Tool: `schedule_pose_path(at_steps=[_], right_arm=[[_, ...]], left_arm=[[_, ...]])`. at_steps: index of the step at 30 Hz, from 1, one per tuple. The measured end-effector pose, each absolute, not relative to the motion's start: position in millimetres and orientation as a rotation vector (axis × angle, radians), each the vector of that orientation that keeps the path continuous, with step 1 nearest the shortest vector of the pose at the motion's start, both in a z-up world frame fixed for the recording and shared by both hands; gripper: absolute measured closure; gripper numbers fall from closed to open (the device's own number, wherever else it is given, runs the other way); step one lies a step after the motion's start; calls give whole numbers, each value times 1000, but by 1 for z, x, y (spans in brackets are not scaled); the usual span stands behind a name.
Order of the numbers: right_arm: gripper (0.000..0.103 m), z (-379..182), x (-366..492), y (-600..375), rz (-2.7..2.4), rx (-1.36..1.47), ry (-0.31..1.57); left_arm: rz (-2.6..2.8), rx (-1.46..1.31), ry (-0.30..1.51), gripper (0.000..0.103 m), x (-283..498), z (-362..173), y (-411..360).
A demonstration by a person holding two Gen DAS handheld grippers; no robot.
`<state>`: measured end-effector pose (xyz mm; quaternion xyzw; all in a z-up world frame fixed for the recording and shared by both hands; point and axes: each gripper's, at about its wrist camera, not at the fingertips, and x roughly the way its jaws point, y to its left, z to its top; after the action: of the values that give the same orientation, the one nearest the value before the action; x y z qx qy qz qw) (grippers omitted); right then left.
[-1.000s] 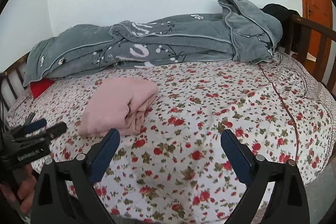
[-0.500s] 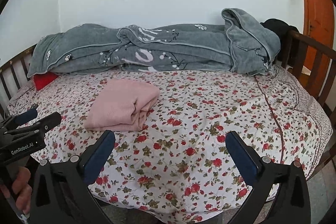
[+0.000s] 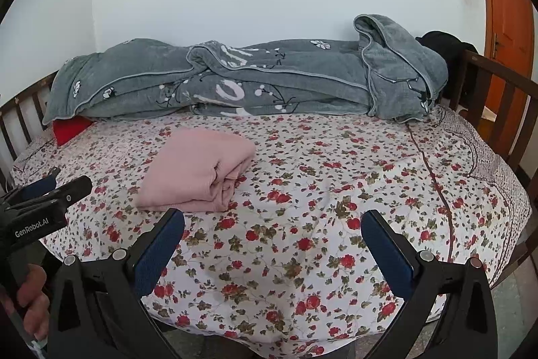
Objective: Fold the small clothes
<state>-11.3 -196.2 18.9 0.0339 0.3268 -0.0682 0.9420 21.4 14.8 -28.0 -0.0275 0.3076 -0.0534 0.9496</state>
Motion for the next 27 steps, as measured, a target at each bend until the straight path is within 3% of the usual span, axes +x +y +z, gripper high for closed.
schedule_pose_path(at_steps=[27], right_arm=[[0, 27, -21, -192, -134, 69, 647]], left_arm=[[-104, -36, 598, 12, 10, -19, 11]])
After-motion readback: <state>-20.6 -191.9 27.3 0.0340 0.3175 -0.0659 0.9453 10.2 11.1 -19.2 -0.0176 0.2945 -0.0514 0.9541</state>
